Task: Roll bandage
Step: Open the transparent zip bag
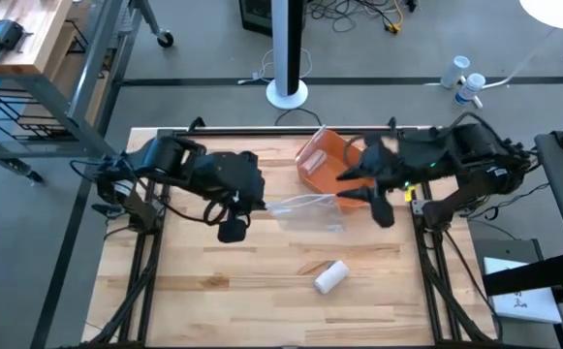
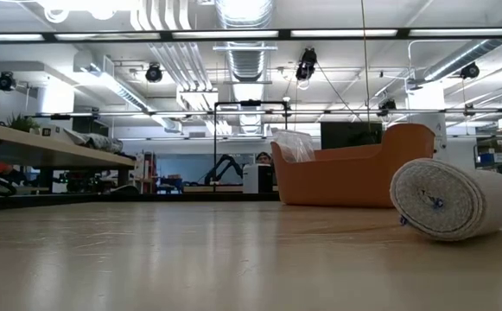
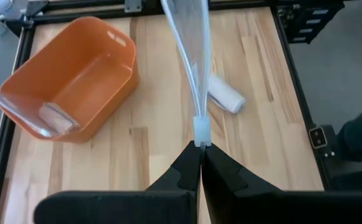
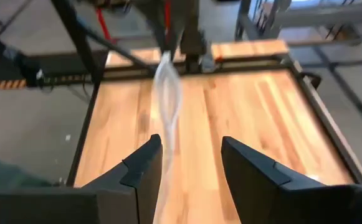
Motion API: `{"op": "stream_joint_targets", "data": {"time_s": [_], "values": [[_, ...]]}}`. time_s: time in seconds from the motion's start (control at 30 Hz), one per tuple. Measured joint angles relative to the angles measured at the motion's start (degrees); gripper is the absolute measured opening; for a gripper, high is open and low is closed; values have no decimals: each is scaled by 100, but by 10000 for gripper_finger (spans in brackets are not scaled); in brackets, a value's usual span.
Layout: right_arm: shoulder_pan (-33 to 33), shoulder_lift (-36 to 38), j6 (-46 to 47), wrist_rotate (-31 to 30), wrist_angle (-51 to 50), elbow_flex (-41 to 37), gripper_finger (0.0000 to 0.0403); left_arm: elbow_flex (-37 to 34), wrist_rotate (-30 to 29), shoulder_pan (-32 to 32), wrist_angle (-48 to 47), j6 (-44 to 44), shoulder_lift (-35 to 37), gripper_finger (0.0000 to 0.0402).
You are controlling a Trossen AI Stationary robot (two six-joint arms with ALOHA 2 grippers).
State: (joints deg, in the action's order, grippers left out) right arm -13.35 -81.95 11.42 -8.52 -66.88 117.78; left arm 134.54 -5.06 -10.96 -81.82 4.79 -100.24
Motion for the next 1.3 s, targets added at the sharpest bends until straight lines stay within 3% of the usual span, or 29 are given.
{"op": "stream_joint_targets", "data": {"time_s": [0.33, 0.7, 0.87, 1.1, 1.3], "values": [[-306, -259, 509, -378, 11, -26, 145, -2, 4, -4, -141, 113, 24, 0], [-298, -387, 450, -664, -14, -26, 108, -4, 235, -9, -291, 107, 100, 0], [-293, -412, 827, -655, -16, -26, 122, -7, 799, 37, -499, 429, 133, 0], [-340, -621, 944, -917, 80, -26, 160, -7, 880, 37, -843, 377, 228, 0], [-342, -1152, 672, -444, 662, -27, 164, -9, 939, 10, -823, 379, 400, 0]]}}
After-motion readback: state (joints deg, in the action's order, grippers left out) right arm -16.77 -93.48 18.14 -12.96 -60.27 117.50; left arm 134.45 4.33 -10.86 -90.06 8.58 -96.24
